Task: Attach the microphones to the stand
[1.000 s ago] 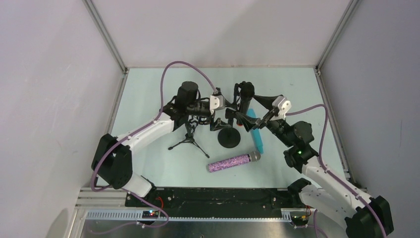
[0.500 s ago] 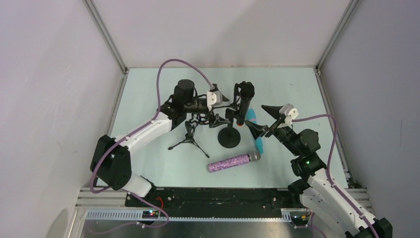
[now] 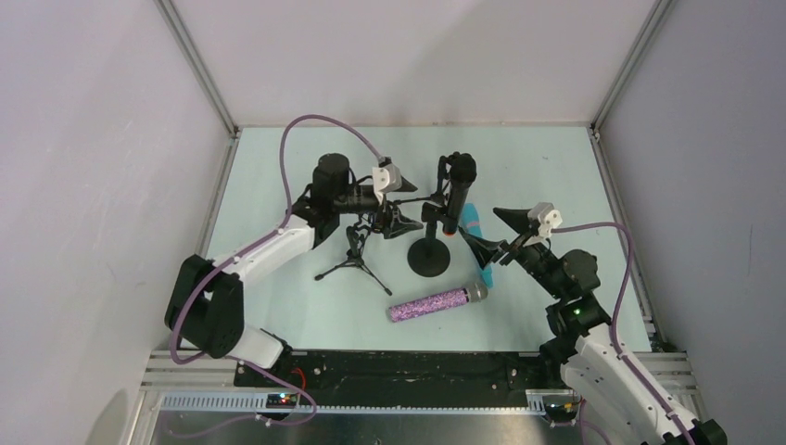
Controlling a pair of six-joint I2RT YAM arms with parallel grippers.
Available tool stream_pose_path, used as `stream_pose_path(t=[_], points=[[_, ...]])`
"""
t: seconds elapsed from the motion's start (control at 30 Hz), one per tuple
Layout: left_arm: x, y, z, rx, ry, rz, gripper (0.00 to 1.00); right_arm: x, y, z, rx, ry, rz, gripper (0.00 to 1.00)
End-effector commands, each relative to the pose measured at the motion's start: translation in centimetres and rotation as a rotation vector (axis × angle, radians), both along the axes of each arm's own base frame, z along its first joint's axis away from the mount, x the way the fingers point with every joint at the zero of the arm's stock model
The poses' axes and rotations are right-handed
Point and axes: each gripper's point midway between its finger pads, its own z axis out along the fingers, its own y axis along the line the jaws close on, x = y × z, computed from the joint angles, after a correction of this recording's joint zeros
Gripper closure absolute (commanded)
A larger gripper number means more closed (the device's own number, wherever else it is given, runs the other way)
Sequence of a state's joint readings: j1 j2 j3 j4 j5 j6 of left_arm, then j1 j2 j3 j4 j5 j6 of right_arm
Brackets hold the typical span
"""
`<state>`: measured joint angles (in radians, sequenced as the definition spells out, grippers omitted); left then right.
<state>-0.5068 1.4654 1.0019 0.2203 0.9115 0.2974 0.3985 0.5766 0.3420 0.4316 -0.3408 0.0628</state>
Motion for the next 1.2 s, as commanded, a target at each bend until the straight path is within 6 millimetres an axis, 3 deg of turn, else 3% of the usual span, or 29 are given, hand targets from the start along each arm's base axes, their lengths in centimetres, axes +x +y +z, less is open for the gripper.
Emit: stream_pose_path(t=[0.0, 0.33, 0.7, 1.17], points=[[-0.7, -0.7, 0.7, -0.038, -0.006, -0.011, 0.03, -0.6, -0.4, 1.2, 0.042, -0.036, 0.010, 0.01], [-0.3, -3.0, -1.2, -0.021, 0.059, -0.028, 0.08, -0.7, -1.4, 1.1, 0.048, -0.039, -0.014, 0.00], [-0.1, -4.0, -2.2, -0.016, 0.084, -0.035, 0.14, -0.7, -1.7, 0.9, 0.057, -0.034, -0.020, 0.01], [-0.4, -4.8, -2.5, -0.026, 0.060, -0.090, 0.37, -0.6, -1.8, 0.9, 0.062, -0.031, -0.021, 0.00]])
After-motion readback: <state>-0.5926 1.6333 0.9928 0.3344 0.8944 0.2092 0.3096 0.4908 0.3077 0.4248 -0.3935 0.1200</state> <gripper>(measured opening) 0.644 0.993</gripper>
